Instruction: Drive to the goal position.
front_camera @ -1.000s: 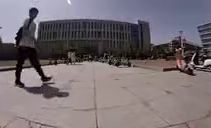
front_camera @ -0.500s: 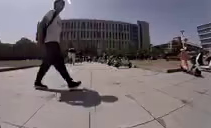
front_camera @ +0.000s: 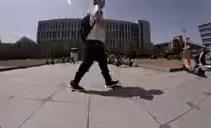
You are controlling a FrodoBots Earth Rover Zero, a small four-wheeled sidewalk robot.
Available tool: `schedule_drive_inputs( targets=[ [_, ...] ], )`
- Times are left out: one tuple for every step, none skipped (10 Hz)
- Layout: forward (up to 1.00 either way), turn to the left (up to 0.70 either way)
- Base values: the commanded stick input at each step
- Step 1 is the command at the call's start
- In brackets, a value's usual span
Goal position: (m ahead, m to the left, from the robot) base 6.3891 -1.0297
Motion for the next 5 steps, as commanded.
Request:
schedule_drive_inputs(
  targets=[
    [1.00, 0.00],
    [1.00, 0.00],
    [1.00, 0.00],
    [1.00, 0.21],
    [1.00, 0.39]
  ],
)
